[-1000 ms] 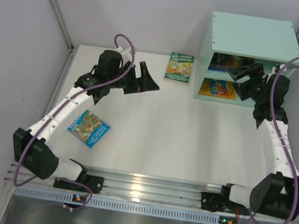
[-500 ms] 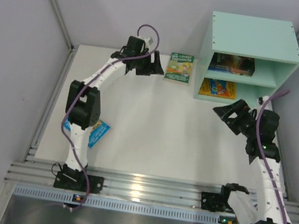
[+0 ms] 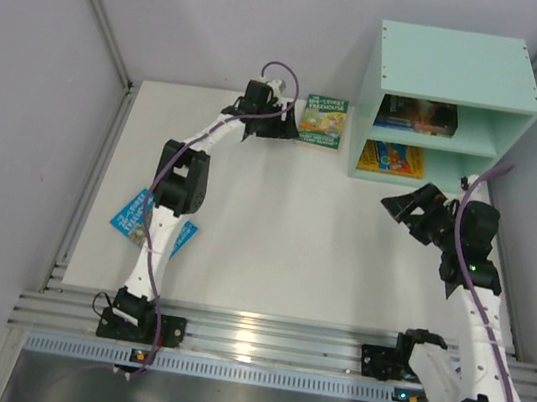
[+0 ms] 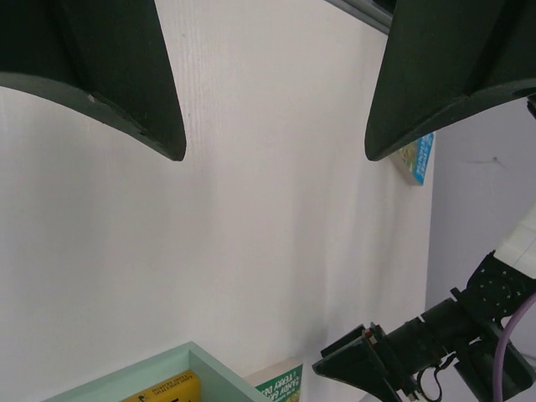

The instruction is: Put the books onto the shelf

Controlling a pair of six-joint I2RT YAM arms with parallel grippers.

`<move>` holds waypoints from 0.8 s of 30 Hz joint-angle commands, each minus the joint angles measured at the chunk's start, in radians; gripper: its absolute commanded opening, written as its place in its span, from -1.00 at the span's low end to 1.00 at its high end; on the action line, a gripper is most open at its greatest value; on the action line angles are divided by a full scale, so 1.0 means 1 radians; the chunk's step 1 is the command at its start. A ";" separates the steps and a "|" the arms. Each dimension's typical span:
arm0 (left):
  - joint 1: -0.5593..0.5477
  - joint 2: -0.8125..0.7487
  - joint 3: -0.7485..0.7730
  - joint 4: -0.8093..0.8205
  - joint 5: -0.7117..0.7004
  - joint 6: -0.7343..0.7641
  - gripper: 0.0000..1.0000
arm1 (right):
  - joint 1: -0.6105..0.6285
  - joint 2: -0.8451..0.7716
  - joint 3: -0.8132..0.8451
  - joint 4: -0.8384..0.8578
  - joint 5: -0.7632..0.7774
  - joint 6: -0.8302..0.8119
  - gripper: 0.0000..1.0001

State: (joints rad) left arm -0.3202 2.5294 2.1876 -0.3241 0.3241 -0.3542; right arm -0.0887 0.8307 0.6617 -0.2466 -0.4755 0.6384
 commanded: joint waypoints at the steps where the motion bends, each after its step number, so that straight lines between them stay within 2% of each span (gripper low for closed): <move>1: 0.003 -0.050 -0.072 0.199 0.010 0.023 0.58 | 0.001 0.005 -0.002 0.061 0.014 -0.023 0.74; 2: 0.001 -0.066 -0.092 0.277 0.019 0.018 0.57 | 0.001 0.014 -0.002 0.061 0.012 -0.026 0.73; 5: -0.003 -0.084 -0.121 0.367 -0.019 -0.002 0.52 | 0.001 0.024 -0.004 0.052 0.008 -0.020 0.73; 9: -0.003 0.015 0.039 0.292 -0.039 -0.023 0.46 | 0.001 0.010 -0.002 0.061 0.015 0.003 0.72; 11: -0.003 0.063 0.060 0.290 -0.011 -0.055 0.44 | 0.001 0.004 -0.002 0.070 0.029 0.007 0.72; 17: -0.026 0.084 -0.003 0.313 -0.006 -0.089 0.35 | 0.003 0.024 -0.005 0.067 0.044 -0.002 0.71; 24: -0.048 0.080 -0.058 0.217 -0.048 -0.066 0.11 | 0.009 -0.005 -0.028 0.075 0.049 0.015 0.69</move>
State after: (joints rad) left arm -0.3534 2.6183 2.1757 -0.0570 0.3042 -0.4313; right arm -0.0868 0.8494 0.6479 -0.2157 -0.4412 0.6506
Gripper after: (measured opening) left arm 0.561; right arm 0.846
